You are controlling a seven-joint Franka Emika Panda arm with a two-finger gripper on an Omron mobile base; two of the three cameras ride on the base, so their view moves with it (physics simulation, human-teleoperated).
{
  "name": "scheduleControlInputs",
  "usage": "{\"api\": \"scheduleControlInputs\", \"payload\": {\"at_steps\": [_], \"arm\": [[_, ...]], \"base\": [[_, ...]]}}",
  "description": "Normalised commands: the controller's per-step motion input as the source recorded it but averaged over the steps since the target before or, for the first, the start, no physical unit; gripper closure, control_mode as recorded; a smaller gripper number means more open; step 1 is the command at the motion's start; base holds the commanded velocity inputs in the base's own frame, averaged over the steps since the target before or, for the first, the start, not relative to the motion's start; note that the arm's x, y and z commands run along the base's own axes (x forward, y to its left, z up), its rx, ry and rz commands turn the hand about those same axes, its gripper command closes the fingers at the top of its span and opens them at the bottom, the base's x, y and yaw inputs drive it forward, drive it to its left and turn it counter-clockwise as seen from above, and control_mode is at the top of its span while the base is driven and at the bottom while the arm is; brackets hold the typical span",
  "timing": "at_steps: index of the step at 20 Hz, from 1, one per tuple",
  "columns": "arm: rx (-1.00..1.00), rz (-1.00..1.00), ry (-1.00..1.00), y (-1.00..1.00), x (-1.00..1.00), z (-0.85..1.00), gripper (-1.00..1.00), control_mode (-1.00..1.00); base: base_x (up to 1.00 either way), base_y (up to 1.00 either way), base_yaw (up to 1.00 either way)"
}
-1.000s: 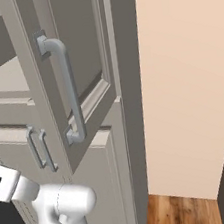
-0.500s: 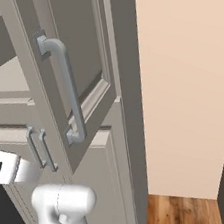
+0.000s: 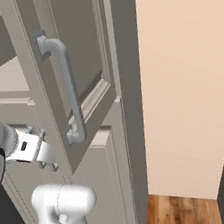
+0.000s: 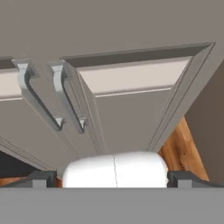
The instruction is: Organize the utensils by type. Pick up the wooden spoons from the counter and place them in the open cabinet. Then pick up the metallic utensils from the counter and place them in the open drawer.
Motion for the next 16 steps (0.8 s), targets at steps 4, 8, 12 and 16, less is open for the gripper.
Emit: {"api": "scheduleControlInputs", "payload": {"at_steps": [4, 8, 12, 16], "arm": [[-0.07, -0.01, 0.0, 0.01, -0.04, -0.66, -1.0, -1.0], [-0.05, -0.01, 0.0, 0.03, -0.08, -0.3, -1.0, 1.0], [0.0, 0.0, 0.0, 0.0, 0.0, 0.0, -1.0, 1.0], [0.0, 0.0, 0.0, 0.0, 0.0, 0.0, -1.0, 1.0]], "base": [[0.0, 0.0, 0.0], [-0.19, 0.02, -0.01], [-0.64, 0.06, -0.01], [-0.77, 0.16, 0.0]]}}
